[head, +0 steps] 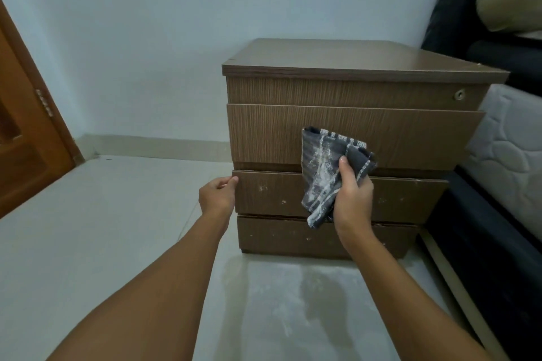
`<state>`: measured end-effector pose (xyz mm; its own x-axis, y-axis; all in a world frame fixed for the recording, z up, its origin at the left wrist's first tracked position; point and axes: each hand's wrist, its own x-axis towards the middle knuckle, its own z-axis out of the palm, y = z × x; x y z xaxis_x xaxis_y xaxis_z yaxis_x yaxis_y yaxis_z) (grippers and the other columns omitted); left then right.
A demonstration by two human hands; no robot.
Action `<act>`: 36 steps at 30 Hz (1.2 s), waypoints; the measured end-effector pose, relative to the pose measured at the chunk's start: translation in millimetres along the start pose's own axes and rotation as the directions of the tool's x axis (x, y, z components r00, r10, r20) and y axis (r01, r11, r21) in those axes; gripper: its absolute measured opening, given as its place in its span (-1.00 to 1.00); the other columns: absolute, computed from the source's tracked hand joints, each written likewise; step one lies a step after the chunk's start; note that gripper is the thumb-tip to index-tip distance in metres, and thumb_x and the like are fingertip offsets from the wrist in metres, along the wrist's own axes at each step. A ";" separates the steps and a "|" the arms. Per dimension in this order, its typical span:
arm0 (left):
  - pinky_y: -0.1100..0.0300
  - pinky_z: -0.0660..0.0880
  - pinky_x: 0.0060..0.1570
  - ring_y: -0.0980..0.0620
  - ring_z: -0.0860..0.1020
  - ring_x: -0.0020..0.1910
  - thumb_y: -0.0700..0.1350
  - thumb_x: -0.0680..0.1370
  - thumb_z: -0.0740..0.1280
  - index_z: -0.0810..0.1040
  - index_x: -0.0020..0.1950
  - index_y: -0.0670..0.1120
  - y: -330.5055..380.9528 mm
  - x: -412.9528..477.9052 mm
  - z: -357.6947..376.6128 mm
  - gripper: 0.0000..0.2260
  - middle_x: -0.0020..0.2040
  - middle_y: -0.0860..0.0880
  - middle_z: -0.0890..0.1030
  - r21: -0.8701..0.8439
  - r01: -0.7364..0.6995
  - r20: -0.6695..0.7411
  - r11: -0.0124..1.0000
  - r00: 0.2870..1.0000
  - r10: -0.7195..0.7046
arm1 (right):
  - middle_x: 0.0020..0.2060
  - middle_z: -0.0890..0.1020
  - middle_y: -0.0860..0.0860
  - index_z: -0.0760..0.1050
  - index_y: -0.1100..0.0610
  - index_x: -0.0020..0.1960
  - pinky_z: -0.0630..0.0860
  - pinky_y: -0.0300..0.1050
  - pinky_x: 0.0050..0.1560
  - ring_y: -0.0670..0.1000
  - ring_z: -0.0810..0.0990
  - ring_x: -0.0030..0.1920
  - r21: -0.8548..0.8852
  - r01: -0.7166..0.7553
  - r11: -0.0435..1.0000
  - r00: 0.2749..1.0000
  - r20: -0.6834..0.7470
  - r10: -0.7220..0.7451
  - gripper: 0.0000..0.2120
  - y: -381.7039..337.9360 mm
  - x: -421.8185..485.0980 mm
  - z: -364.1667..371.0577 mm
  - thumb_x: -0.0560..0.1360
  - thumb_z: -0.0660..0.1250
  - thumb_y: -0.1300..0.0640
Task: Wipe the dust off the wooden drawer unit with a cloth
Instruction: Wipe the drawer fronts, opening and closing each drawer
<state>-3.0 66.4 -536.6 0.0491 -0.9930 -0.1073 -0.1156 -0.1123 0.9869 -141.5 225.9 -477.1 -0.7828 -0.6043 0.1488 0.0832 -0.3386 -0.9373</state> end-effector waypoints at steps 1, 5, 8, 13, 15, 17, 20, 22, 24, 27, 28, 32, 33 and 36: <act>0.03 0.56 0.12 -0.08 0.61 0.09 -0.08 0.55 0.39 0.65 0.10 -0.10 -0.1 0.5 3.2 -0.83 0.05 -0.03 0.63 -0.008 -0.001 -0.023 1.000 1.000 0.001 | -0.01 0.63 -0.03 0.48 -0.04 0.08 0.53 -0.23 -0.12 -0.08 0.63 -0.01 -0.010 0.018 1.000 1.000 -0.014 -0.018 -0.91 -0.3 -0.7 -4.8 0.62 0.22 0.05; 0.01 0.54 0.17 -0.09 0.60 0.12 -0.07 0.56 0.38 0.64 0.16 -0.11 -4.8 -1.7 7.0 -0.78 0.12 -0.08 0.65 -0.039 -0.010 -0.045 0.999 0.999 0.008 | 0.02 0.61 -0.07 0.46 -0.03 0.13 0.52 -0.22 -0.02 -0.12 0.60 0.03 -0.088 0.094 0.992 0.981 -0.163 -0.107 -0.89 10.4 -0.9 -33.1 0.61 0.22 0.07; 0.01 0.53 0.19 -0.09 0.59 0.13 -0.06 0.56 0.37 0.63 0.20 -0.12 -5.3 -4.5 6.6 -0.75 0.16 -0.09 0.64 -0.044 -0.014 -0.044 0.999 0.999 0.012 | 0.01 0.57 -0.10 0.42 0.00 0.14 0.47 -0.21 0.01 -0.05 0.57 0.05 -0.175 0.100 0.979 0.916 -0.368 -0.160 -0.87 24.6 -0.7 -59.0 0.60 0.24 0.05; 0.07 0.50 0.17 -0.11 0.55 0.19 -0.08 0.59 0.33 0.59 0.26 -0.12 1.5 -10.4 13.5 -0.74 0.22 -0.09 0.60 -0.021 -0.017 -0.078 1.000 0.997 0.015 | 0.10 0.55 -0.03 0.39 0.11 0.37 0.38 -0.15 0.04 -0.02 0.53 0.08 -0.196 -0.019 0.980 0.749 -0.653 -0.116 -0.62 35.2 14.9 -102.5 0.61 0.21 -0.02; 0.00 0.51 0.21 -0.12 0.53 0.21 -0.04 0.60 0.31 0.55 0.30 -0.10 7.1 -14.2 19.6 -0.71 0.25 -0.08 0.57 -0.026 0.015 -0.077 1.000 0.997 -0.017 | 0.21 0.59 0.03 0.38 0.05 0.38 0.44 -0.07 0.11 0.07 0.56 0.18 -0.181 -0.069 0.981 0.714 -0.695 -0.078 -0.60 41.4 26.2 -117.4 0.60 0.21 -0.06; -0.03 0.50 0.21 -0.13 0.50 0.23 -0.01 0.60 0.31 0.50 0.33 -0.08 12.0 -18.3 25.3 -0.68 0.26 -0.08 0.54 -0.031 0.048 -0.062 0.998 0.997 -0.050 | 0.23 0.59 0.03 0.37 0.02 0.39 0.47 0.02 0.16 0.09 0.56 0.21 -0.186 -0.093 0.978 0.715 -0.696 -0.064 -0.60 47.7 37.3 -126.5 0.60 0.21 -0.07; -0.08 0.49 0.23 -0.16 0.49 0.26 0.01 0.58 0.34 0.48 0.34 -0.07 13.0 -19.1 27.9 -0.64 0.31 -0.10 0.52 -0.009 0.057 -0.067 0.998 0.996 -0.057 | 0.19 0.59 0.00 0.39 0.02 0.38 0.46 -0.02 0.15 0.02 0.56 0.15 -0.171 -0.093 0.981 0.720 -0.692 -0.052 -0.61 50.6 51.9 -130.7 0.59 0.22 -0.07; -0.09 0.48 0.24 -0.17 0.48 0.28 0.02 0.56 0.36 0.48 0.34 -0.07 11.3 -17.1 27.4 -0.62 0.33 -0.11 0.51 0.008 0.055 -0.079 0.998 0.995 -0.054 | 0.21 0.58 -0.01 0.38 0.02 0.39 0.45 -0.01 0.21 0.00 0.54 0.18 -0.147 -0.071 0.987 0.724 -0.688 -0.050 -0.60 51.1 60.9 -131.6 0.59 0.22 -0.07; -0.11 0.48 0.24 -0.18 0.47 0.29 0.04 0.55 0.37 0.49 0.34 -0.07 8.4 -13.6 26.1 -0.60 0.35 -0.12 0.50 0.024 0.047 -0.077 0.999 0.996 -0.045 | 0.23 0.58 0.02 0.37 0.03 0.40 0.44 -0.03 0.18 0.03 0.54 0.21 -0.152 -0.069 0.986 0.724 -0.688 -0.055 -0.58 53.9 70.7 -133.3 0.59 0.22 -0.08; -0.14 0.48 0.25 -0.18 0.47 0.31 0.05 0.53 0.40 0.50 0.33 -0.08 4.7 -6.3 22.7 -0.58 0.36 -0.12 0.50 0.028 0.045 -0.064 0.999 0.997 -0.043 | 0.13 0.58 0.01 0.35 0.02 0.41 0.38 -0.10 0.03 0.06 0.55 0.17 -0.187 -0.124 0.975 0.765 -0.644 -0.026 -0.56 63.2 85.5 -134.8 0.59 0.18 -0.14; -0.13 0.48 0.25 -0.18 0.48 0.31 0.05 0.52 0.41 0.50 0.33 -0.08 3.7 -3.4 21.2 -0.58 0.36 -0.12 0.51 0.024 0.048 -0.053 0.999 0.997 -0.047 | 0.14 0.57 0.01 0.29 0.02 0.45 0.37 -0.10 0.02 0.05 0.55 0.15 -0.201 -0.148 0.968 0.783 -0.621 -0.009 -0.51 68.0 89.1 -133.9 0.59 0.16 -0.17; 0.00 0.50 0.01 -0.15 0.53 0.20 0.04 0.51 0.42 0.50 0.33 -0.09 1.0 5.0 16.9 -0.57 0.33 -0.12 0.53 0.025 0.041 -0.005 0.999 0.999 -0.041 | 0.49 0.31 0.04 -0.13 -0.09 0.57 0.41 0.00 0.17 0.12 0.48 0.30 -0.360 -0.158 0.920 0.811 -0.578 -0.087 -0.29 89.5 96.6 -124.6 0.55 0.09 -0.29; 0.01 0.50 -0.03 -0.16 0.53 0.20 0.04 0.51 0.42 0.49 0.33 -0.09 0.1 6.3 16.1 -0.56 0.33 -0.13 0.52 0.028 0.036 0.004 0.999 0.999 -0.036 | 0.55 0.17 0.05 -0.21 -0.10 0.56 0.39 0.11 0.28 0.17 0.39 0.39 -0.399 -0.148 0.905 0.813 -0.570 -0.118 -0.25 94.3 97.7 -120.2 0.54 0.08 -0.31; -0.04 0.51 -0.01 -0.20 0.52 0.25 0.06 0.51 0.41 0.48 0.33 -0.10 -2.1 7.4 15.0 -0.56 0.35 -0.15 0.51 0.041 0.030 0.012 0.999 0.999 -0.030 | 0.58 -0.03 0.05 -0.29 -0.05 0.56 0.18 0.31 0.43 0.19 0.12 0.53 -0.447 -0.109 0.888 0.817 -0.549 -0.176 -0.20 105.6 96.7 -104.2 0.55 0.11 -0.27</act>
<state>-17.3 58.8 -541.3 0.0409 -0.9895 -0.1386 -0.1551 -0.1433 0.9774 -272.7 206.9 -594.6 -0.9928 -0.0381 0.1137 -0.1167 0.0882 -0.9892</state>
